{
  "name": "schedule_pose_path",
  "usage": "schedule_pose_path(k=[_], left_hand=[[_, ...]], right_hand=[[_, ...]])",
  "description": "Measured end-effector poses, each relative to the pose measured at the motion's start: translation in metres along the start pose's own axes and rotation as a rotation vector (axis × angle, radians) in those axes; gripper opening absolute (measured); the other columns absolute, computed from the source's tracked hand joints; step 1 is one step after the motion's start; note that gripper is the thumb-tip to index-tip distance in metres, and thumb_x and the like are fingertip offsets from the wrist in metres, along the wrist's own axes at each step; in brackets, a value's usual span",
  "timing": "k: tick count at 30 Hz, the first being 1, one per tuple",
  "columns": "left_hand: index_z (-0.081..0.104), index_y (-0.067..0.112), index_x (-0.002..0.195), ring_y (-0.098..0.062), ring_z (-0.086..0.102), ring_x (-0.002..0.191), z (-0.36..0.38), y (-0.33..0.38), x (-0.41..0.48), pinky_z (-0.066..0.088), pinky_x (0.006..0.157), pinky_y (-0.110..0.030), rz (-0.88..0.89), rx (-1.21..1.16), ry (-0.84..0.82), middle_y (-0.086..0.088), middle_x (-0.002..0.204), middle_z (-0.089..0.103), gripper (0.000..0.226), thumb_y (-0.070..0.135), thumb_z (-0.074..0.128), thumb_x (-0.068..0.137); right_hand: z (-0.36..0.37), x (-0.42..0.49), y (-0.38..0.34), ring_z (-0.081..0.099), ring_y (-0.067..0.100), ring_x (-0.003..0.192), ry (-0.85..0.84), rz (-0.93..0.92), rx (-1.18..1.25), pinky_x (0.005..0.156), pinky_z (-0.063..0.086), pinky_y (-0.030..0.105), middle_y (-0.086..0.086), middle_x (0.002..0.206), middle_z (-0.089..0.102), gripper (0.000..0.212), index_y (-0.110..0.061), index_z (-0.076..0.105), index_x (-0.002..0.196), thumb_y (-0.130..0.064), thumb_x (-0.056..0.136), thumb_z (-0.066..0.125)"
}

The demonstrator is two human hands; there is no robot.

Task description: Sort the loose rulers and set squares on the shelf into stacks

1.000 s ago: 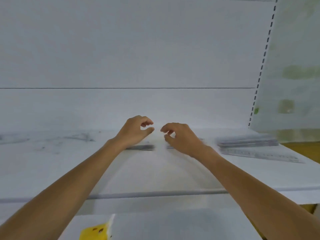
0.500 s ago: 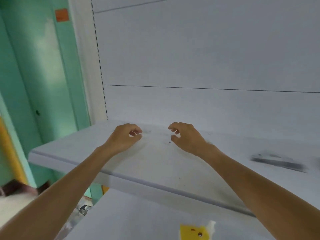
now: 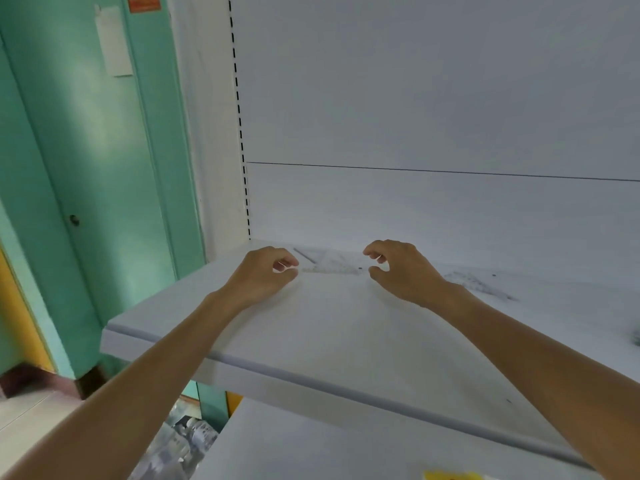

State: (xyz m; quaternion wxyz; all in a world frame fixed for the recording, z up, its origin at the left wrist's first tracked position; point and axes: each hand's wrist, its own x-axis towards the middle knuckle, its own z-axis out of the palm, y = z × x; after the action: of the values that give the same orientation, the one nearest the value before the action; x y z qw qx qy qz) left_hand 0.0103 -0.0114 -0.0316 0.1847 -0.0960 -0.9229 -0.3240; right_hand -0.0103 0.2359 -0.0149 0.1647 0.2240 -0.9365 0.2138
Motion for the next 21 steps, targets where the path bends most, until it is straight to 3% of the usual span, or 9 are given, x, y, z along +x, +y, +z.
schedule_pose_path(k=[6,12,16,21], left_hand=[[0.067,0.018,0.096,-0.004,0.055,0.087,0.022,-0.003,0.011,0.034,0.069,0.003,0.058,-0.011,-0.031,0.009,0.095,0.060,0.013,0.020,0.062,0.085],[0.065,0.021,0.098,-0.009,0.055,0.092,0.012,-0.015,0.054,0.036,0.077,-0.018,0.015,0.074,-0.064,0.004,0.102,0.061,0.015,0.029,0.062,0.086],[0.064,0.025,0.103,-0.011,0.056,0.094,0.029,-0.021,0.069,0.037,0.079,-0.021,0.015,0.047,-0.074,0.005,0.101,0.059,0.022,0.037,0.061,0.085],[0.061,0.029,0.113,-0.011,0.054,0.094,0.035,-0.028,0.065,0.042,0.086,-0.027,0.048,0.176,-0.195,0.006,0.104,0.058,0.032,0.042,0.061,0.084]], right_hand=[[0.010,0.025,0.014,0.054,0.018,0.109,-0.097,0.031,-0.042,0.093,0.044,0.031,0.004,0.121,0.059,0.031,-0.013,0.057,0.119,-0.022,0.090,0.055],[0.028,0.051,0.027,0.050,0.020,0.118,-0.204,0.042,-0.082,0.099,0.042,0.033,0.002,0.130,0.054,0.035,-0.014,0.051,0.126,-0.020,0.091,0.052],[0.035,0.066,0.040,0.052,0.021,0.115,-0.173,0.060,-0.024,0.099,0.043,0.035,0.004,0.128,0.056,0.039,-0.016,0.050,0.129,-0.011,0.091,0.049],[0.046,0.075,0.038,0.053,0.019,0.114,-0.171,0.062,-0.035,0.098,0.043,0.034,0.002,0.127,0.057,0.035,-0.016,0.053,0.127,-0.016,0.092,0.049]])
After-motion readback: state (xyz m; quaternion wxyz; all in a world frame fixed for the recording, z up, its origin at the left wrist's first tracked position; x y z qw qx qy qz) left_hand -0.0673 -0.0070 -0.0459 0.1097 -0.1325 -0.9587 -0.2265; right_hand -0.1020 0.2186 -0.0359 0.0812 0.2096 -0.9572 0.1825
